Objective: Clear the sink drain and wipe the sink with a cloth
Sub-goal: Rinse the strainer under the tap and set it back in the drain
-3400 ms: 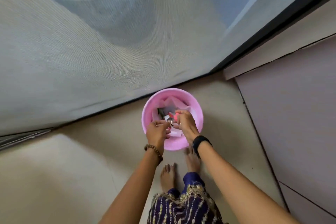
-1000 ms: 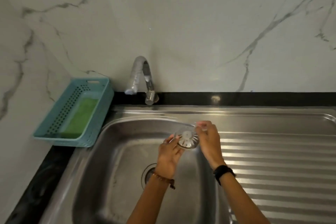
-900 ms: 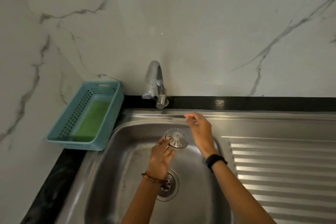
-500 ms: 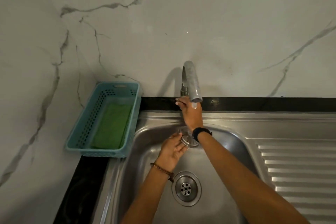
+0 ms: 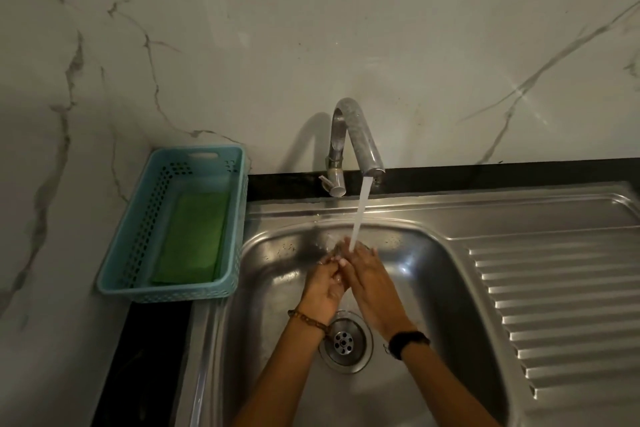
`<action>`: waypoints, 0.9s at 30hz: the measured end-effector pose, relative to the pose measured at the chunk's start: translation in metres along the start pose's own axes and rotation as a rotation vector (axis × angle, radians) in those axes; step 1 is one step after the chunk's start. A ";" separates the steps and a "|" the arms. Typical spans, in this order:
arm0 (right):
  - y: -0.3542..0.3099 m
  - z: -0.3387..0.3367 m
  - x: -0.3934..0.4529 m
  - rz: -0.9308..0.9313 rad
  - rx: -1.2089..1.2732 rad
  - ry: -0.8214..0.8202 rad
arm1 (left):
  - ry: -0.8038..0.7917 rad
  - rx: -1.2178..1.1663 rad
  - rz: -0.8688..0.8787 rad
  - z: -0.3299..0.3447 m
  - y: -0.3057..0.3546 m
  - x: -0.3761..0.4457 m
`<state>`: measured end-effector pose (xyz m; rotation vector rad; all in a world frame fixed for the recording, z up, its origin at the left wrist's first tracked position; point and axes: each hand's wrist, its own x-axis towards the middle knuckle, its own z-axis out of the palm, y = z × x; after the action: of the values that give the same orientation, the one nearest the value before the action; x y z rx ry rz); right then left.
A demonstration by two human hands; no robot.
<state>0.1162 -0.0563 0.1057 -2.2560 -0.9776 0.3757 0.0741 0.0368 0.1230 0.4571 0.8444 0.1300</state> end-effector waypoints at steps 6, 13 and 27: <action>-0.013 0.004 0.009 -0.076 0.033 0.025 | -0.036 0.064 0.038 -0.013 0.010 -0.010; -0.006 -0.033 0.017 0.316 0.772 -0.151 | 0.005 0.137 0.078 -0.020 0.007 -0.009; 0.004 -0.041 -0.010 -0.140 -0.380 -0.146 | -0.063 0.172 0.036 0.009 0.002 -0.015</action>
<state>0.1308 -0.0839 0.1337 -2.5015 -1.3723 0.3169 0.0707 0.0316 0.1393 0.6348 0.7891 0.0765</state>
